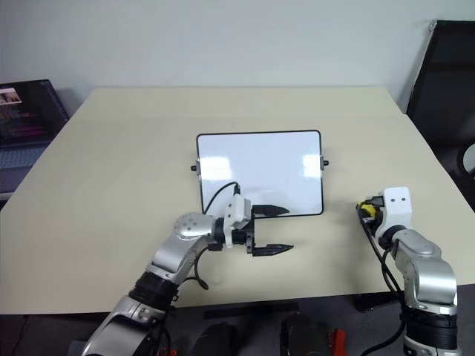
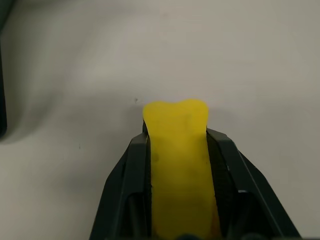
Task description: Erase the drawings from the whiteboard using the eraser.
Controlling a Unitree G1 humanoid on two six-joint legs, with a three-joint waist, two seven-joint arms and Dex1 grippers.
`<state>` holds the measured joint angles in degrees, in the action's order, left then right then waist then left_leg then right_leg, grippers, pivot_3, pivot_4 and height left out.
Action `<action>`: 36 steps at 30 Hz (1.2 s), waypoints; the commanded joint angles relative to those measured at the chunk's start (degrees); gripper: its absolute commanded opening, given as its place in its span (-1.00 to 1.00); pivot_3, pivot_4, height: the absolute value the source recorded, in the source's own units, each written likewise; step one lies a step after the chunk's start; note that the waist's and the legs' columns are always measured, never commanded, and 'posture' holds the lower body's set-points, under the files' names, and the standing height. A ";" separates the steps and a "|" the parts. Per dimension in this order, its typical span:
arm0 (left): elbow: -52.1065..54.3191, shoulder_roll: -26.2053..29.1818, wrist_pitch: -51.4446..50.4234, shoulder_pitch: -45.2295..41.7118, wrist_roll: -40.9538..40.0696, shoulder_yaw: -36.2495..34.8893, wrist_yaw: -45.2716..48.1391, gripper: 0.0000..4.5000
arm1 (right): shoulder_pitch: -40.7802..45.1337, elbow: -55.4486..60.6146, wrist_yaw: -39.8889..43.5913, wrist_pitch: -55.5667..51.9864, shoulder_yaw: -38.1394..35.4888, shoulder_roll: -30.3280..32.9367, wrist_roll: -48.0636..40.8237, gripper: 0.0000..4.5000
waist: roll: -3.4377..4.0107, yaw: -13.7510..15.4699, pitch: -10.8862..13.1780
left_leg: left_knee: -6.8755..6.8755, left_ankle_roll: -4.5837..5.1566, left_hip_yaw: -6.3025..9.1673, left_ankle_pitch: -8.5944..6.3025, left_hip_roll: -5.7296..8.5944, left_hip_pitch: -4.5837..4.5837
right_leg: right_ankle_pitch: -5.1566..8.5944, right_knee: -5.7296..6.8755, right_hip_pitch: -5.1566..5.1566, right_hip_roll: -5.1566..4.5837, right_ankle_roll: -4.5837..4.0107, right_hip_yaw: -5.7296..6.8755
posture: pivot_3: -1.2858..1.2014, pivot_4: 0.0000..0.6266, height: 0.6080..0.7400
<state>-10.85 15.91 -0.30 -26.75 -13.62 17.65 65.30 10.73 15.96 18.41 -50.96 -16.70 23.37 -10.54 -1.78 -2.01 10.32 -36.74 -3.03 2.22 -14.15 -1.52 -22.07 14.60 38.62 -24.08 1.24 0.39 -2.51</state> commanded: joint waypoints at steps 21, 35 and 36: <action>1.17 1.03 1.48 0.48 0.88 -0.75 -1.04 1.00 | 1.79 -3.88 -1.55 5.05 2.27 0.26 0.26 0.40 | 0.01 0.02 0.01 | 0.00 0.00 0.00 0.00 0.00 -0.01 | 0.00 0.00 0.01 0.00 0.00 0.00 | 0.03 -0.52 1.00; 1.33 3.31 2.02 2.54 3.27 -4.06 -8.26 1.00 | -1.50 1.39 -4.00 8.48 -1.77 0.36 -0.50 0.98 | 0.01 0.05 0.01 | 0.01 0.00 0.01 0.00 -0.02 -0.01 | 0.00 -0.01 0.00 0.00 0.00 0.00 | 0.03 -0.52 1.00; 2.06 3.45 1.66 3.52 3.34 -5.02 -10.00 1.00 | -2.58 3.10 -4.44 9.06 -2.47 -0.22 -0.81 0.98 | 0.02 0.05 0.00 | 0.01 0.01 0.01 0.00 -0.03 -0.01 | 0.00 -0.01 0.00 0.01 0.00 -0.01 | 0.03 -0.52 1.00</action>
<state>-11.02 19.07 1.14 -24.30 -10.27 15.21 58.30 9.15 14.30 14.82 -44.04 -16.76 23.51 -10.38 -1.77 -1.96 10.33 -36.72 -3.03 2.22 -14.15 -1.55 -22.07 14.60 38.62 -24.08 1.24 0.39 -2.52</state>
